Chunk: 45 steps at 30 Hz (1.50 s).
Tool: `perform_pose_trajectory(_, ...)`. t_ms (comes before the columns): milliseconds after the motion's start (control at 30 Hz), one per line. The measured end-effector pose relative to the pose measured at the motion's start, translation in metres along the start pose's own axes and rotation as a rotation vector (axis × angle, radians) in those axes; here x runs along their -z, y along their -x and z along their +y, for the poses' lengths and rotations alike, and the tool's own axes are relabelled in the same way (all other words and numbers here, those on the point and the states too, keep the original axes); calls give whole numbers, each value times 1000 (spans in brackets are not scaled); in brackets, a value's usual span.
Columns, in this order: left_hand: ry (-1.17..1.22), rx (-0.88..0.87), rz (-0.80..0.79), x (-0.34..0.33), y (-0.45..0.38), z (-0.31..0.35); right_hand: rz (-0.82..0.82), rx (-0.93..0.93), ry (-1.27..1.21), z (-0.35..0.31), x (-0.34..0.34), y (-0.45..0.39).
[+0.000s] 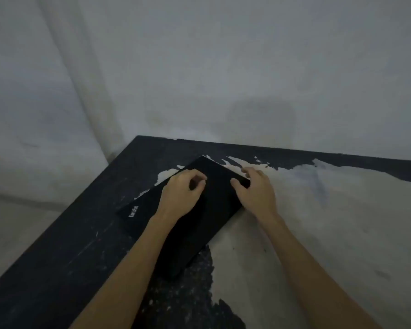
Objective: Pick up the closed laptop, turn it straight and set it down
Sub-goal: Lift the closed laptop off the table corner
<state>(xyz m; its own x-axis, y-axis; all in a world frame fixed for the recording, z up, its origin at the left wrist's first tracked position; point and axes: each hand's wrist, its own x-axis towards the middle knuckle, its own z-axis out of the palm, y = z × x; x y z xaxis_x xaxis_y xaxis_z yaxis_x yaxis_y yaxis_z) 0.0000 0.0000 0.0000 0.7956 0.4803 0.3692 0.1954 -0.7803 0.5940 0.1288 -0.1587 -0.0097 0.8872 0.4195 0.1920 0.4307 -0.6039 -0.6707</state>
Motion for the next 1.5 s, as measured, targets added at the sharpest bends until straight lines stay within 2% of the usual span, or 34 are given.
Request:
perform_pose_trajectory(100, -60, 82, 26, 7, -4, -17, -28, -44, 64, -4, -10, -2)
perform_pose_trajectory(200, -135, 153, -28, 4, -7, -28, -32, -60, 89, -6, -18, 1)
perform_pose_trajectory(500, -279, 240, -89, -9, -21, -34, -22, -58, 26, -3, -24, -2)
perform_pose_trajectory(867, -124, 355, -81, -6, -45, -34, 14, -48, -132, -3, -22, -9)
perform_pose_trajectory(1333, -110, 357, -161, 16, -72, -26, 255, 35, -338, -18, -16, -5)
perform_pose_trajectory(1500, 27, 406, -140, 17, -72, -22, 301, 79, -415, -21, -3, -10)
